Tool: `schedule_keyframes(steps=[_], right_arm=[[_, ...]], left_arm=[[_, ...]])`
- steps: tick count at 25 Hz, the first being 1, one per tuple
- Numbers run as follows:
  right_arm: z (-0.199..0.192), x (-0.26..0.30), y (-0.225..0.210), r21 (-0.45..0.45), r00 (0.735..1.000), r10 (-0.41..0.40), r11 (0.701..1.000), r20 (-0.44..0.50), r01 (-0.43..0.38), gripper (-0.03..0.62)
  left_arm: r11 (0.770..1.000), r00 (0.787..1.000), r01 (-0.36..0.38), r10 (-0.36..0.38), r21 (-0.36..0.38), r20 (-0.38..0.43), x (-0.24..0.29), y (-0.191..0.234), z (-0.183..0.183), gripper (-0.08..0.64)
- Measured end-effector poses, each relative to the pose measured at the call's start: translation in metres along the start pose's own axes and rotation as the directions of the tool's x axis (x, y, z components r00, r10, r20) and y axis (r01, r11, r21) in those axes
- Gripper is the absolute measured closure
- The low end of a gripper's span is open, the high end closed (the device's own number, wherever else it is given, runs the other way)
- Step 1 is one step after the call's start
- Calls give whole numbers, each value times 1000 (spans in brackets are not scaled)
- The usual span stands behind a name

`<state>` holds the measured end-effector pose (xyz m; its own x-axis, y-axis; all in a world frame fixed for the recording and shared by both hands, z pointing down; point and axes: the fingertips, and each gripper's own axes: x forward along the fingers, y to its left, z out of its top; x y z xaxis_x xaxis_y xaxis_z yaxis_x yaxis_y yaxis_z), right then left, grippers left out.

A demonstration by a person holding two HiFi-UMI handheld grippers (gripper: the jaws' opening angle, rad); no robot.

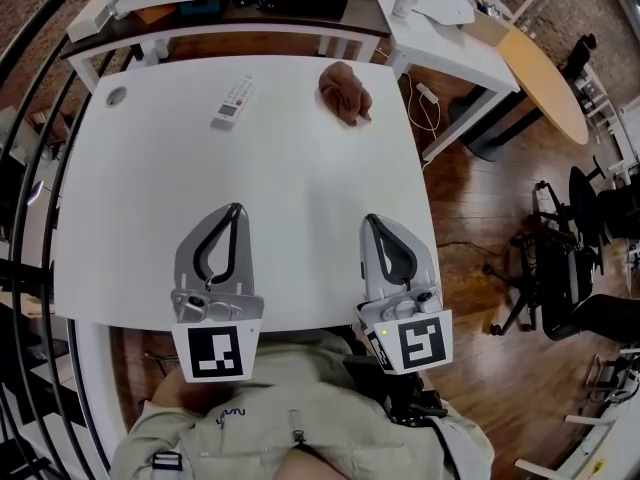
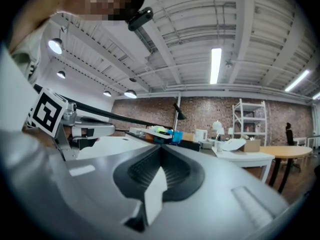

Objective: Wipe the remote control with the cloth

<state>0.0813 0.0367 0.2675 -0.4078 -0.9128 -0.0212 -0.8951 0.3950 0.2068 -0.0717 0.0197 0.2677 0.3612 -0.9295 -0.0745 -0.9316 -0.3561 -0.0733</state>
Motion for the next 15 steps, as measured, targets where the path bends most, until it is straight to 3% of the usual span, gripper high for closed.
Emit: schedule_keyframes(steps=[15], right_arm=[[3,1,-3,-5,1000,-11,1000,-1,11,591]], left_arm=[[1000,1000,19,-18,7,-3,-2,-2,5,555]])
